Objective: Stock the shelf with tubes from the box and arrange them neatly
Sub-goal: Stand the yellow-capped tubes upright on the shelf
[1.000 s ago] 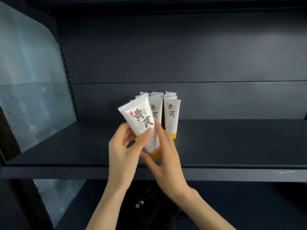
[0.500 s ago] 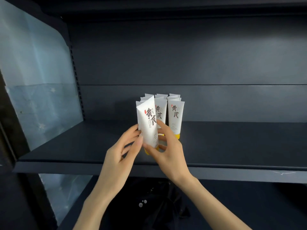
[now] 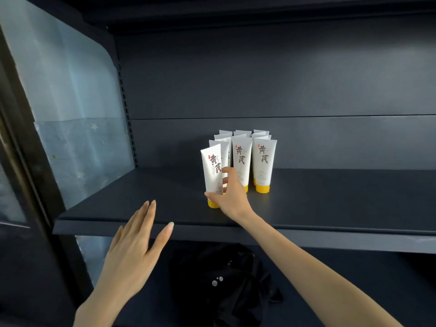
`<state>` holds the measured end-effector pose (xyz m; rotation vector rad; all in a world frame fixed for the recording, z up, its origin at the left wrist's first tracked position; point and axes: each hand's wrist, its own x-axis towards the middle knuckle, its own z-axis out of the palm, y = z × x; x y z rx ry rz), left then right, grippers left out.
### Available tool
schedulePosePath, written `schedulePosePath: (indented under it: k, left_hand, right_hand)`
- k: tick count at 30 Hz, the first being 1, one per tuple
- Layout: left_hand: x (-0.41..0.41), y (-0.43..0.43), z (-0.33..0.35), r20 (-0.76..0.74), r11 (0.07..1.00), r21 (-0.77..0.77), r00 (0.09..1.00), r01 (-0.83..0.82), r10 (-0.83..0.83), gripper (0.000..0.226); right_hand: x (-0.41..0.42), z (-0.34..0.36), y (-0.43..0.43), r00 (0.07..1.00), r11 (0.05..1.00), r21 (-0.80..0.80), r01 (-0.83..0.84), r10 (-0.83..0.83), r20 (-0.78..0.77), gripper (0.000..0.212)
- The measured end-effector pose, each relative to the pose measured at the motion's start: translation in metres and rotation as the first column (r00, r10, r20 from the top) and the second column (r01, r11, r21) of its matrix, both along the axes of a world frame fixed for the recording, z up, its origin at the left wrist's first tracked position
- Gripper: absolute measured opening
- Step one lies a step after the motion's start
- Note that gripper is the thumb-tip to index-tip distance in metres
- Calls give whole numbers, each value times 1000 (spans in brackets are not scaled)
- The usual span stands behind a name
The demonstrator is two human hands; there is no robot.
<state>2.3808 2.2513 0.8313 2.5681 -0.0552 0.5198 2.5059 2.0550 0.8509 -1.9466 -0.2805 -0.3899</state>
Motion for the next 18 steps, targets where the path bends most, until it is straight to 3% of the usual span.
schedulePosePath:
  k: [18]
  left_hand:
    - [-17, 2, 7, 38, 989, -128, 997, 71, -67, 77]
  right_hand:
    - [-2, 0, 10, 977, 972, -110, 207, -212, -29, 66]
